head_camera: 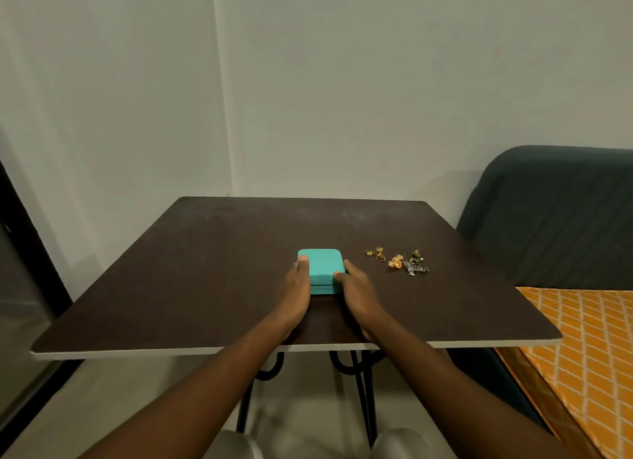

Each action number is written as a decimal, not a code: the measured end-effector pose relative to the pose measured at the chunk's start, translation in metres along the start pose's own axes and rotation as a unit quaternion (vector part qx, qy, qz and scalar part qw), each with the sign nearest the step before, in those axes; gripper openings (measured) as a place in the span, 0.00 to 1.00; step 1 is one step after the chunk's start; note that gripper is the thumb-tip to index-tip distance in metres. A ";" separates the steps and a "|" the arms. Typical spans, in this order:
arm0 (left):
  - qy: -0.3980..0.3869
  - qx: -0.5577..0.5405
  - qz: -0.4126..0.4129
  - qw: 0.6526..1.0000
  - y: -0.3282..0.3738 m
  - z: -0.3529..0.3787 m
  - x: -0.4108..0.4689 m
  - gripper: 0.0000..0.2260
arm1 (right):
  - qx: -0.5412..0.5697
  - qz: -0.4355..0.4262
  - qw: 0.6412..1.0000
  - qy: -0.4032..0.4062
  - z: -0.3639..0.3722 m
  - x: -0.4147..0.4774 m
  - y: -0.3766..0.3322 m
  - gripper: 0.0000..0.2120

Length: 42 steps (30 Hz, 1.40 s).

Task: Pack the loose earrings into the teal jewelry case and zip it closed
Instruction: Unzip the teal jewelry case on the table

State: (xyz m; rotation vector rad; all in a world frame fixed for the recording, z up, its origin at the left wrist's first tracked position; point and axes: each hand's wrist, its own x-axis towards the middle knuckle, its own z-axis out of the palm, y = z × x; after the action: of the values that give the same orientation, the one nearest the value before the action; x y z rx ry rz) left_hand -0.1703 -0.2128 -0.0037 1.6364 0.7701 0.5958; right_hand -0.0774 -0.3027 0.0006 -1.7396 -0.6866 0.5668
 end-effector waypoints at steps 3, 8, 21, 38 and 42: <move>-0.005 0.054 0.027 0.998 -0.007 -0.005 -0.001 0.22 | -0.013 -0.008 1.000 0.006 -0.001 0.003 0.009 0.25; 0.029 0.113 0.061 0.991 -0.013 -0.013 0.014 0.27 | -0.009 -0.030 0.999 0.015 -0.008 0.013 0.016 0.29; -0.027 0.193 0.038 0.980 -0.032 -0.031 0.059 0.40 | -0.103 -0.114 0.986 -0.061 -0.006 0.060 0.033 0.53; -0.048 0.235 0.070 0.968 -0.026 -0.036 0.050 0.41 | -0.012 -0.073 0.997 -0.004 -0.009 0.079 0.017 0.19; -0.050 0.256 0.094 0.961 -0.019 -0.035 0.043 0.43 | -0.026 -0.064 0.997 -0.024 -0.010 0.090 0.013 0.20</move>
State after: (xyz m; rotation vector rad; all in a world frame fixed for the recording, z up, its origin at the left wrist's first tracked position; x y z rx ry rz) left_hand -0.1709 -0.1555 -0.0170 2.2182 0.7373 0.4612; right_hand -0.0040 -0.2492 -0.0123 -1.7202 -0.8472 0.5084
